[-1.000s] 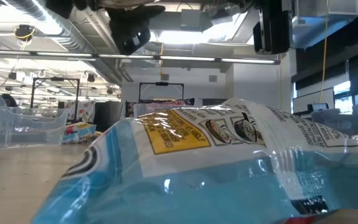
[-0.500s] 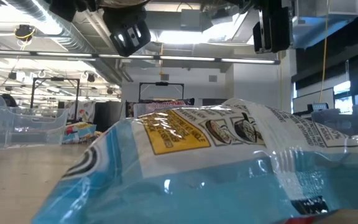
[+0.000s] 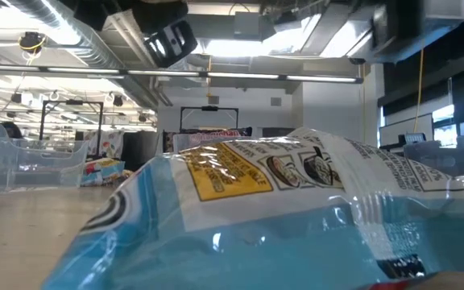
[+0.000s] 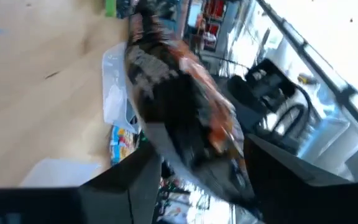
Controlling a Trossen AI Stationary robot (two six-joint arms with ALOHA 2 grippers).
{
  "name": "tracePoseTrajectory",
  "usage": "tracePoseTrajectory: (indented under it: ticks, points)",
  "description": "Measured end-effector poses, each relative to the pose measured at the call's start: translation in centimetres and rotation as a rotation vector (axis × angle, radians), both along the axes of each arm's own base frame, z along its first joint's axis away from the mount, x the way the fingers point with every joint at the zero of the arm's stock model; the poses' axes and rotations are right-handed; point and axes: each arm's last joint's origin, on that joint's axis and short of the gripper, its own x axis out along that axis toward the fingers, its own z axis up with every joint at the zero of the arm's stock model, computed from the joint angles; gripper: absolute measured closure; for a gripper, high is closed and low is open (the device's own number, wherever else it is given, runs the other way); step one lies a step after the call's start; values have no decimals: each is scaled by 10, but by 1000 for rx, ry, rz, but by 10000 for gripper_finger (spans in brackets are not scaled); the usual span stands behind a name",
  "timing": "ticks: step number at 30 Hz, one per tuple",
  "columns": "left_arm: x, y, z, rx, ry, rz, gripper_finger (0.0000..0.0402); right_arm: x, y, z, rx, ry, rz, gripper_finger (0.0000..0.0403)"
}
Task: Sort Maruchan noodles
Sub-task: Put the black noodle pack into the right transparent bin
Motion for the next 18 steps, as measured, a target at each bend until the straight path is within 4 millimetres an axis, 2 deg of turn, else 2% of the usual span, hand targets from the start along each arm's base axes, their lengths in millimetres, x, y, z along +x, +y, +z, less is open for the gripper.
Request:
tracePoseTrajectory:
  ticks: [3,8,12,18]
  points:
    - [-1,4,4,0,-19,16,257,-11,5,8,84,-45,-67,198]
    - [0,12,8,39,-46,62,257,-25,4,28,318,-158,-179,200]
    - [4,18,14,88,-94,106,257,-34,-7,39,440,-203,-275,201]
    - [9,34,16,188,-122,231,258,-55,-32,41,670,-134,-316,201]
